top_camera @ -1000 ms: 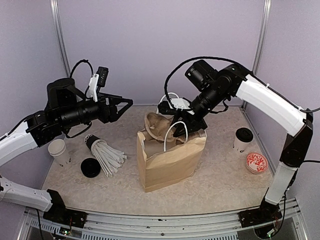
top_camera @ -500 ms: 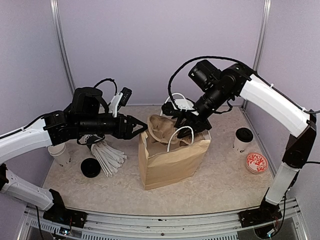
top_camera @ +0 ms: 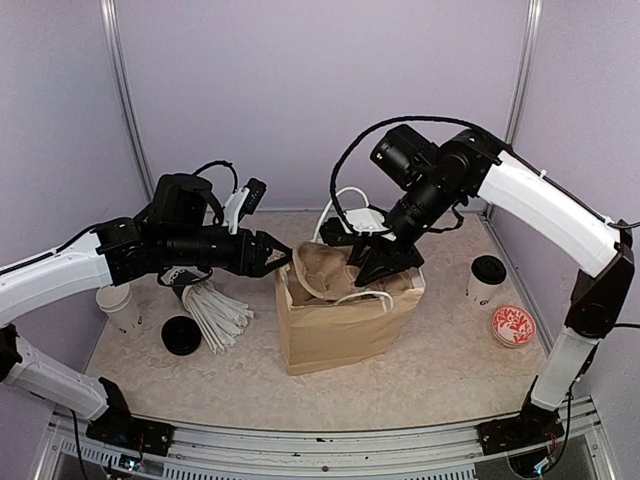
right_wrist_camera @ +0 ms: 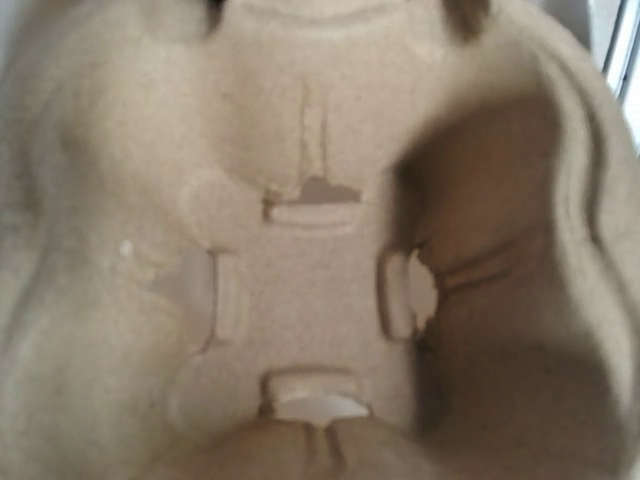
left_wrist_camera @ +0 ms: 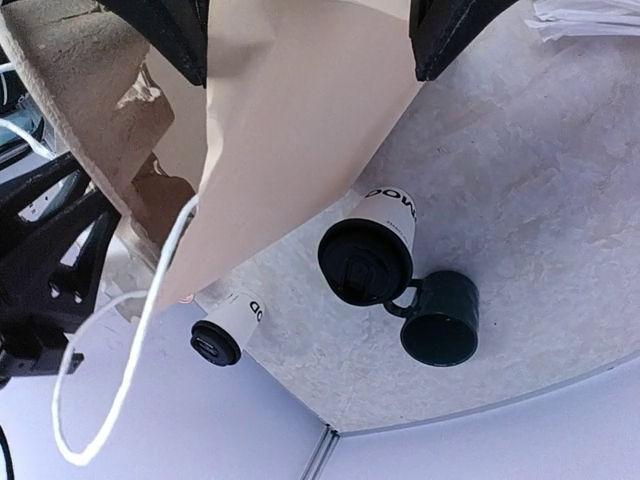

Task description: Pack the takeout coffee

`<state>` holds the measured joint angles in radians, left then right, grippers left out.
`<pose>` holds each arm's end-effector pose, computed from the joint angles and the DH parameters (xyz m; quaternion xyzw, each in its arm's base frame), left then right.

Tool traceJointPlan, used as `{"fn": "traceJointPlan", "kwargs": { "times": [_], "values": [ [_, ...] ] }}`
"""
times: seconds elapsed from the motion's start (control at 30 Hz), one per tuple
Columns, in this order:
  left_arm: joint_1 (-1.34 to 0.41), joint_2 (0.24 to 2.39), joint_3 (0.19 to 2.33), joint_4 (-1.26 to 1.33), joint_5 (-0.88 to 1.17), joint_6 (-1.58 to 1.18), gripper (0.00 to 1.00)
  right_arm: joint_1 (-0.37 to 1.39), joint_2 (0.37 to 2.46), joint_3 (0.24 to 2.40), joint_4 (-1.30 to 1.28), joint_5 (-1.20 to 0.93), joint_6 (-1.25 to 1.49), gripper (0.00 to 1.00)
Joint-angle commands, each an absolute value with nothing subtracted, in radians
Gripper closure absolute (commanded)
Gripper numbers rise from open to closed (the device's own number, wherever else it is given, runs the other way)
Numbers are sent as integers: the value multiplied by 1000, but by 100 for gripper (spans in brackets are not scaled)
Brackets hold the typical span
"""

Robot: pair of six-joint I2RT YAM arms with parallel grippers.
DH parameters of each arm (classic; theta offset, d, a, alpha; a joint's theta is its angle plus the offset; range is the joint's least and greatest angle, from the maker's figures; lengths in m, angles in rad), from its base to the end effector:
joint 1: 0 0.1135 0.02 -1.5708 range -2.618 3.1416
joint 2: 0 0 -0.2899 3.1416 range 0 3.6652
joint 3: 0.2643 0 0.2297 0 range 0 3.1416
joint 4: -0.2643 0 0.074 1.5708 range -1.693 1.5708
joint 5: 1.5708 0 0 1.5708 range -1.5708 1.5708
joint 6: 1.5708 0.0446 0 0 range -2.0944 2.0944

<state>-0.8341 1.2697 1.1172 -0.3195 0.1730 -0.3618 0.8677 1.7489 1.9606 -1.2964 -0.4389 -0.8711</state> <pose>0.1739 -0.2032 0.3624 0.2427 0.8155 -0.3538 0.3885 0.1982 0.2632 0.4029 -0.7575 0.5713 0.2109 0.2353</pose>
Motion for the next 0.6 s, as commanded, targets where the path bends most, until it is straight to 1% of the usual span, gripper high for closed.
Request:
{"fn": "traceJointPlan", "kwargs": {
  "times": [0.0,0.3,0.57],
  "values": [
    [-807,1270,1149,-312,207,-348,36,887,1788,1972,-1372,-355,-881,82],
    [-805,1307,1173,-315,245,-332,37,887,1851,2042,-1369,-273,-800,82],
    [-789,1307,1203,-351,193,-337,40,887,1869,2083,-1378,-204,-784,82]
  ]
}}
